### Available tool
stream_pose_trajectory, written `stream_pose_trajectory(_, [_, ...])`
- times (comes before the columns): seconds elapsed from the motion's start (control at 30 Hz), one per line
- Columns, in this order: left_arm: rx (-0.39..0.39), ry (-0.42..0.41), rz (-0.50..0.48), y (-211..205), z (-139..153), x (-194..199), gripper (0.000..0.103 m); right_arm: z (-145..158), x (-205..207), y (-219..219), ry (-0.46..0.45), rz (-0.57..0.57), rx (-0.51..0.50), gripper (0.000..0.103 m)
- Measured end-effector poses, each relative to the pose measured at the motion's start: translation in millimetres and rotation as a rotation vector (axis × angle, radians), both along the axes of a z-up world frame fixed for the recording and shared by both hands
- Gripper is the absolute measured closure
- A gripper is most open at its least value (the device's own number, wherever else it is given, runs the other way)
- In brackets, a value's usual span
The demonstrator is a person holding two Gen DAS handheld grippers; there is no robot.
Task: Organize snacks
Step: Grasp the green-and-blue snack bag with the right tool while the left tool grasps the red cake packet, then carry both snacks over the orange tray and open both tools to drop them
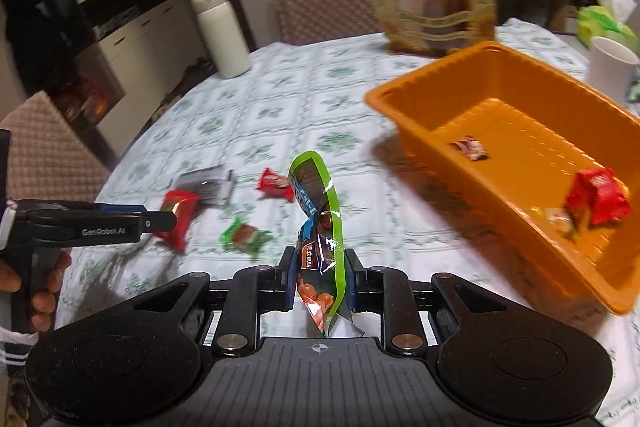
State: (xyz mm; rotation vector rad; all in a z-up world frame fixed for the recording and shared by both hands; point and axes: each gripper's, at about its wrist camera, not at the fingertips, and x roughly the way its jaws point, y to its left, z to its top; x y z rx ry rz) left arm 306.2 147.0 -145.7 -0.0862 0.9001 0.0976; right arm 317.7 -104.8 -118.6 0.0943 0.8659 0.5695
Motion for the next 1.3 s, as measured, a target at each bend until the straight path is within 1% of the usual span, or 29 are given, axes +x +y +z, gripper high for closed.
stream_pose_trajectory(0.07, [0.012,0.005,0.000,-0.9,-3.9,4.8,0.061,0.2,-1.0,-5.7,0.003,-0.020,0.001,0.079])
stream_pose_trajectory(0.2, [0.009,0.017,-0.013,-2.5,-7.8,9.9,0.062,-0.3,-4.9,-19.3,0.009,-0.051,0.001,0.079])
stream_pose_trajectory(0.23, [0.012,0.017,-0.016,-3.5,-7.9,10.1,0.067,-0.5,-5.3,-21.6,0.012,-0.058,0.002,0.079])
stream_pose_trajectory(0.3, [0.013,0.020,-0.019,-4.7,-8.1,10.0,0.071,-0.5,-7.3,-27.9,0.014,-0.075,0.004,0.079])
stream_pose_trajectory(0.33, [0.008,0.022,-0.021,-4.9,-8.2,9.7,0.077,-0.9,-7.8,-30.3,0.017,-0.082,0.006,0.079])
stream_pose_trajectory(0.4, [0.003,0.024,-0.023,-4.9,-8.2,8.0,0.079,-0.7,-8.4,-34.7,0.022,-0.094,0.013,0.079])
stream_pose_trajectory(0.43, [0.004,0.022,-0.026,-5.1,-7.5,6.8,0.082,-0.2,-9.1,-36.5,0.024,-0.100,0.015,0.079])
stream_pose_trajectory(0.7, [-0.018,-0.009,-0.024,-4.3,12.3,-13.3,0.082,6.8,-14.1,-48.0,0.031,-0.107,0.043,0.079])
stream_pose_trajectory(0.9, [-0.035,-0.035,-0.059,-18.5,35.9,-24.0,0.082,17.5,-15.5,-62.0,0.050,-0.136,0.082,0.079])
stream_pose_trajectory(1.07, [-0.068,-0.076,-0.112,-44.6,56.0,-18.0,0.082,25.2,-13.1,-74.5,0.083,-0.173,0.105,0.079])
stream_pose_trajectory(1.17, [-0.083,-0.103,-0.164,-66.9,67.9,-7.5,0.082,29.3,-8.4,-82.5,0.105,-0.203,0.121,0.079])
stream_pose_trajectory(1.3, [-0.085,-0.137,-0.241,-100.4,80.6,11.1,0.082,36.8,0.3,-97.4,0.124,-0.257,0.156,0.079])
